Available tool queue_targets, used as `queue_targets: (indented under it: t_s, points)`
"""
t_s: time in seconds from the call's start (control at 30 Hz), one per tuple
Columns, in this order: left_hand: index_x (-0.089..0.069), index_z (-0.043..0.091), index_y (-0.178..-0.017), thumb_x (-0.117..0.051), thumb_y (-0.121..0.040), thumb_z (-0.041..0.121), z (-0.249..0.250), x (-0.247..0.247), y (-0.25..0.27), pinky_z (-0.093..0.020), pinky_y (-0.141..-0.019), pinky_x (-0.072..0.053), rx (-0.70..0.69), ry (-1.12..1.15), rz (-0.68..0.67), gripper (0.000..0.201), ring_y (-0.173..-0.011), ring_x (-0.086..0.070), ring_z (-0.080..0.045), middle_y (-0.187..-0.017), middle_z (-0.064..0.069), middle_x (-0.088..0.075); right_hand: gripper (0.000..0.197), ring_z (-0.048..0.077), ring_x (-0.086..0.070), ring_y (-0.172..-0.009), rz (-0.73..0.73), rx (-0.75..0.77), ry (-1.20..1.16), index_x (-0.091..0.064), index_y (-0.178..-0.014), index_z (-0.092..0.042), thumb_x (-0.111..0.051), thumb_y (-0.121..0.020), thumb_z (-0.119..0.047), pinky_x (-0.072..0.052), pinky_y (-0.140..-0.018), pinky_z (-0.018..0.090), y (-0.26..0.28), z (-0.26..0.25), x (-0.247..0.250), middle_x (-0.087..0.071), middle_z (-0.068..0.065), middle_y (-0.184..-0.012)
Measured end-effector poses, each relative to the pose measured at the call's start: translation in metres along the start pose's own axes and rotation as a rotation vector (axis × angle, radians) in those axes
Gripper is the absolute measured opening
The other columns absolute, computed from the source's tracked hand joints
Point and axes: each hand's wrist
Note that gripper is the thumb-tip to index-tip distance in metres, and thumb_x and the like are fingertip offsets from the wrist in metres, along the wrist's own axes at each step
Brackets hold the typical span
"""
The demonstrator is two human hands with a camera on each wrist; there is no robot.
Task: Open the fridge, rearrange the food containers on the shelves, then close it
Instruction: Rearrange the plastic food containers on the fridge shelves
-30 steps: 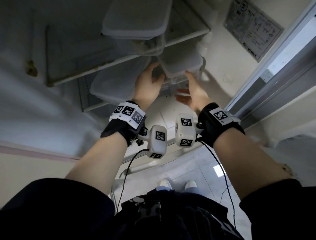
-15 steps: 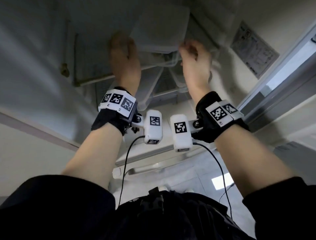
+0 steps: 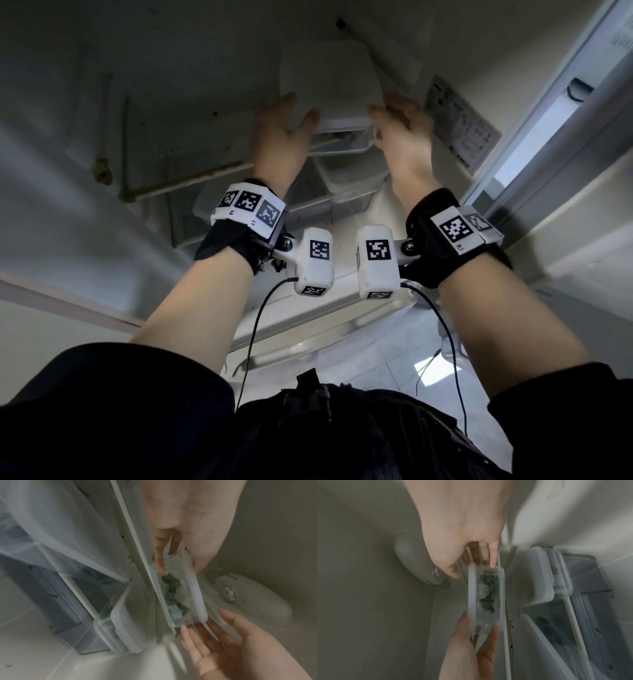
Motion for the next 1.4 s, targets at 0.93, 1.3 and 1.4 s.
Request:
queue_targets:
  t_s: [0.93, 1.3, 1.4]
  points:
    - [-0.063, 0.003, -0.087, -0.043, -0.092, 0.029, -0.028, 0.023, 0.031, -0.033, -0.064, -0.041, -0.198, -0.108, 0.152, 0.034, -0.078, -0.062, -0.032, -0.081, -0.016, -0.068, 0.013, 0.033, -0.064, -0.098, -0.225, -0.281, 0.131, -0.051, -0.082, -0.024, -0.058, -0.086, -0.014, -0.054, -0.093, 0.047, 0.031, 0.076, -0.026, -0.066, 0.015, -0.104]
    - [-0.067, 0.026, -0.093, -0.056, -0.087, 0.023, -0.105, 0.089, 0.07, -0.048, -0.085, -0.057, 0.127, -0.315, 0.031, 0.012, -0.09, -0.067, -0.025, -0.098, 0.002, -0.068, 0.072, 0.033, -0.057, -0.114, -0.717, -0.589, 0.154, -0.034, -0.138, -0.008, -0.054, -0.087, -0.055, -0.048, -0.101, 0.043, 0.081, 0.125, -0.09, -0.052, 0.014, -0.125]
    - [-0.059, 0.022, -0.116, -0.057, -0.088, 0.019, -0.115, 0.094, 0.074, -0.042, -0.098, -0.05, 0.175, -0.448, -0.053, 0.028, -0.109, -0.059, -0.024, -0.127, -0.005, -0.06, 0.041, 0.028, -0.065, -0.096, -0.626, -0.635, 0.052, -0.053, -0.106, -0.008, -0.061, -0.087, -0.043, -0.055, -0.083, 0.034, 0.078, 0.13, -0.096, -0.059, 0.009, -0.099]
Point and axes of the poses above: each hand's wrist, its own y-axis away from the middle knuckle, its own x-axis out of the back of the hand, z = x × y
